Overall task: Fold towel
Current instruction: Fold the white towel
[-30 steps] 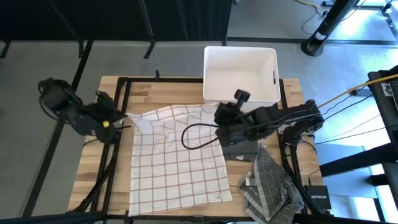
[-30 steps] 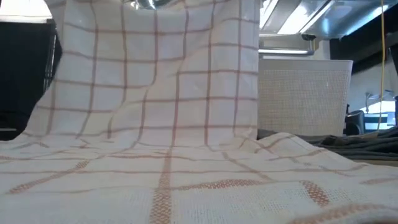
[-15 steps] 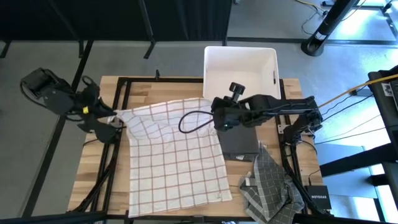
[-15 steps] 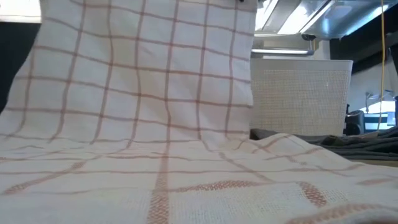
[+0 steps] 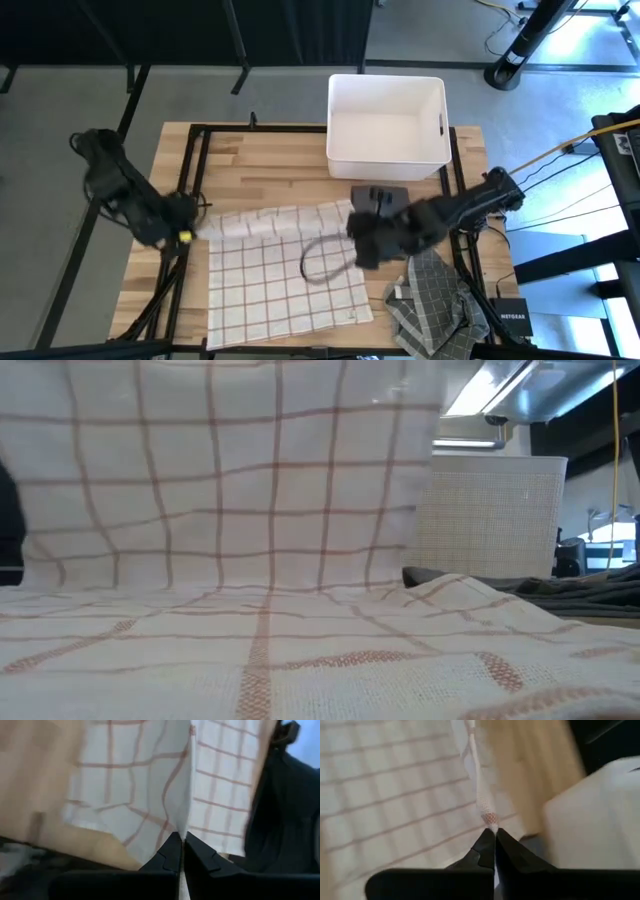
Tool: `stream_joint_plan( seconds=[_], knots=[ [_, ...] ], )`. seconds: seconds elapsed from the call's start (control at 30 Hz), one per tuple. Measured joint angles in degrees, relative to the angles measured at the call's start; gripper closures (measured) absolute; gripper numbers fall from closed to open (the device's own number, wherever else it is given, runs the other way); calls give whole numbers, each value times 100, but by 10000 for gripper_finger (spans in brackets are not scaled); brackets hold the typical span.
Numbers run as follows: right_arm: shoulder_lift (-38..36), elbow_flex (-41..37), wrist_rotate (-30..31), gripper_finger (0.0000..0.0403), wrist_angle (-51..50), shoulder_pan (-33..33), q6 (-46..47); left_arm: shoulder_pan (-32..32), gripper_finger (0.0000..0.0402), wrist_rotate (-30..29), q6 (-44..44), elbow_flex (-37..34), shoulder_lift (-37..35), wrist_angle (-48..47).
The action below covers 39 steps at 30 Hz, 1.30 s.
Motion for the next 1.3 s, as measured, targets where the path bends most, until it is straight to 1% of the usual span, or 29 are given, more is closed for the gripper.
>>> stream_joint_plan(
  seconds=[0.1, 0.2, 0.37, 0.47, 0.6, 0.73, 0.8, 0.93, 1.1, 1.2, 1.3],
  knots=[
    [25, -525, -207, 398, 296, 376, 388, -337, 400, 145, -262, -384, 295, 834],
    [41, -1157, -568, 398, 1098, 642, 552, -707, 400, 274, -611, -619, 649, 1421],
    [51, -2121, -1116, 398, 2610, 941, 826, -1262, 400, 290, -1334, -727, 1285, 1839],
    [51, -2552, -1277, 398, 3120, 1087, 972, -1509, 400, 270, -1693, -727, 1649, 2127],
    [49, -2862, -1367, 398, 3375, 1227, 1139, -1745, 400, 163, -1953, -727, 2140, 2751],
    [43, -3050, -1405, 398, 3570, 1294, 1152, -1879, 400, -50, -1972, -725, 2670, 3186],
    [45, -3164, -1580, 398, 3708, 1294, 1150, -1927, 400, -148, -2052, -725, 2957, 3358],
    [45, -3492, -2028, 398, 4278, 1294, 1225, -1984, 400, -148, -2008, -725, 3503, 4000],
    [45, -3863, -2546, 398, 4943, 1292, 1418, -2050, 400, 111, -1837, -725, 3981, 5043],
    [45, -3955, -2671, 398, 4938, 1294, 1536, -2053, 400, 123, -1802, -725, 4155, 5276],
    [45, -3975, -2808, 398, 4950, 1292, 1566, -2051, 400, 124, -1793, -726, 4300, 5295]
  ],
)
